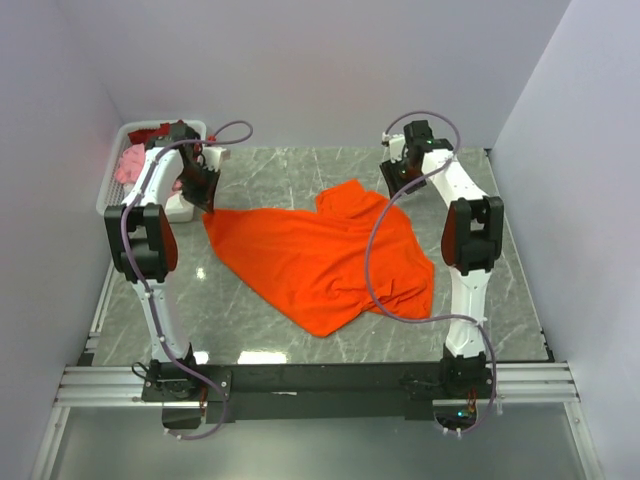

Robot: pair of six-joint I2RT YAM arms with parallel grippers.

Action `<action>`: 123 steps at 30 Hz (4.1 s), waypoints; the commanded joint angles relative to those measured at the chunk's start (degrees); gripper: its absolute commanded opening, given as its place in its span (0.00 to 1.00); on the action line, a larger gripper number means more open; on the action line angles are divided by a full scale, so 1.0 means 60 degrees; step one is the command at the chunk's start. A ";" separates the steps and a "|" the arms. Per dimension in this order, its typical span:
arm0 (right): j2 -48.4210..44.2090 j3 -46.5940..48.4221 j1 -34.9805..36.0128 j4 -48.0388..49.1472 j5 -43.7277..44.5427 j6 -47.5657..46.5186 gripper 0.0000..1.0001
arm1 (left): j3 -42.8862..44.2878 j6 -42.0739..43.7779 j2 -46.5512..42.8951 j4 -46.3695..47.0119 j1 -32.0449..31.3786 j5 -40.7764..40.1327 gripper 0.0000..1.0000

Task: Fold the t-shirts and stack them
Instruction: Flatten the tshirt out

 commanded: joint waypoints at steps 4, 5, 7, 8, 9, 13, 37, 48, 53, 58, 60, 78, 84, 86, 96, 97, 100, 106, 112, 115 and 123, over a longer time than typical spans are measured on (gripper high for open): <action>0.0611 0.0424 0.0107 -0.0021 0.0573 -0.0374 0.60 | 0.0366 -0.0215 0.0137 -0.0145 -0.0150 0.0259 0.18; 0.0626 0.0380 0.0107 -0.0080 0.0485 -0.0519 0.59 | 0.0410 -0.0230 0.0181 -0.0146 -0.0165 0.0245 0.19; 0.0626 0.0131 0.0092 -0.0197 0.0251 -0.0623 0.57 | 0.0527 -0.0259 0.0298 -0.0175 -0.0209 0.0288 0.20; 0.0597 0.0029 0.0092 -0.0299 0.0177 -0.0754 0.57 | 0.0556 -0.0332 0.0342 -0.0175 -0.0223 0.0318 0.21; 0.0582 -0.0204 0.0106 -0.0344 0.0133 -0.0813 0.54 | 0.0629 -0.0347 0.0430 -0.0175 -0.0253 0.0332 0.21; 0.0611 -0.0543 0.0004 -0.0797 0.0337 -0.1048 0.31 | 0.0922 -0.0435 0.0665 -0.0277 -0.0253 0.0362 0.22; -0.0111 0.1571 -0.1668 -0.3229 -0.1625 -0.0567 0.68 | 0.1229 -0.0127 0.1251 -0.0409 -0.1088 0.0596 0.15; 0.1430 0.2972 0.0692 0.0503 0.0102 0.0050 0.63 | 0.1173 -0.0391 0.0622 -0.0381 -0.0590 0.1299 0.59; 0.2251 0.3924 0.0985 0.0871 0.0293 0.0431 0.66 | 0.0412 -0.0405 0.0226 -0.0102 -0.0531 0.1329 0.63; 0.2471 0.3544 0.1161 0.1369 0.0542 0.0387 0.72 | 0.0395 -0.0493 0.0240 -0.0087 -0.0414 0.1446 0.68; 0.2675 0.3602 0.1161 0.1384 0.0587 0.0387 0.73 | 0.0512 -0.0523 0.0269 -0.0116 -0.0385 0.1490 0.69; 0.3702 0.4218 0.1249 0.0550 0.0587 -0.0723 0.73 | 0.0835 -0.0830 0.0431 -0.0043 -0.0370 0.1549 0.70; 0.3936 0.4334 0.1088 -0.0006 0.0367 -0.0871 0.63 | 0.0776 -0.0933 0.0416 0.0074 -0.0341 0.1709 0.70; 0.4024 0.4320 0.1059 -0.0211 0.0280 -0.1047 0.52 | 0.0820 -0.0933 0.0518 0.0060 -0.0341 0.1724 0.69; 0.3294 0.3341 0.0504 -0.0038 0.1084 -0.0653 0.00 | 0.1565 -0.0816 0.1059 -0.0247 -0.0341 0.1446 0.69; 0.3162 0.3193 0.0357 0.0021 0.1157 -0.0638 0.00 | 0.1683 -0.0758 0.1119 -0.0306 -0.0341 0.1344 0.69; 0.2663 0.2870 -0.0331 0.0081 0.1466 -0.0565 0.00 | 0.2094 -0.0640 0.1368 -0.0497 -0.0341 0.1197 0.69; 0.2560 0.2972 -0.0861 -0.0623 0.0866 -0.0624 0.00 | 0.2461 -0.0611 0.1676 -0.0702 -0.0341 0.1387 0.69; 0.2503 0.3310 -0.0773 -0.0829 0.0659 0.0606 0.40 | 0.2446 -0.0713 0.1661 -0.0732 -0.0341 0.1607 0.69; 0.2428 0.3440 -0.0729 -0.0754 0.0485 0.0856 0.72 | 0.2329 -0.0713 0.1573 -0.0702 -0.0341 0.1622 0.69; 0.2457 0.4026 -0.0406 -0.0242 -0.0247 0.1559 0.74 | 0.1846 -0.0787 0.1383 -0.0570 -0.0341 0.1783 0.68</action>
